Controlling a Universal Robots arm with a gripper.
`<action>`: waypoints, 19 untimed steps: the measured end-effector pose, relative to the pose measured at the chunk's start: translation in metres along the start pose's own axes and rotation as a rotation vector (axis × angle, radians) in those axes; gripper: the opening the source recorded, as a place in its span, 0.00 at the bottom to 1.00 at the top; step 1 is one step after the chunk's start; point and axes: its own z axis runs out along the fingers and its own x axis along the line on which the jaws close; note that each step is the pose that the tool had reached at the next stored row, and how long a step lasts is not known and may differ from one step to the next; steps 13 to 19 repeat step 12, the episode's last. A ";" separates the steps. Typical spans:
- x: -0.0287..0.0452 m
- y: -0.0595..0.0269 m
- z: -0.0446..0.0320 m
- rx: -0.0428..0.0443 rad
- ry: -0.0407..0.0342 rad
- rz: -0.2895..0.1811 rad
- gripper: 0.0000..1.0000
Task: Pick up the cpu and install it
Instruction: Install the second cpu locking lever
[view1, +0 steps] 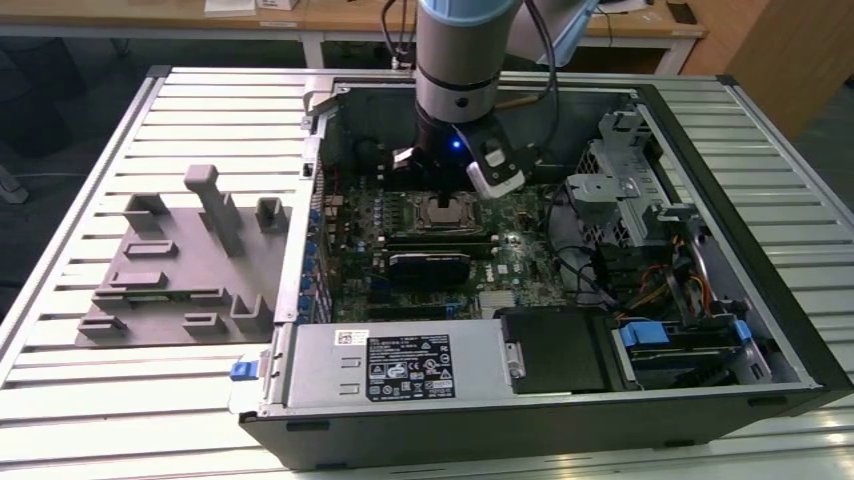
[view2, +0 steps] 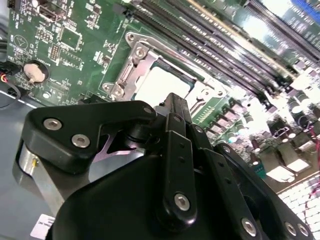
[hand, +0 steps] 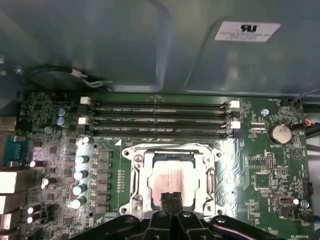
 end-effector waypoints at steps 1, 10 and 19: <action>-0.0007 0.0019 0.0004 0.0041 0.0000 0.000 0.11; -0.0072 0.0064 0.0018 0.0211 -0.0007 0.003 0.11; -0.0072 0.0065 0.0019 0.0211 -0.0007 0.003 0.11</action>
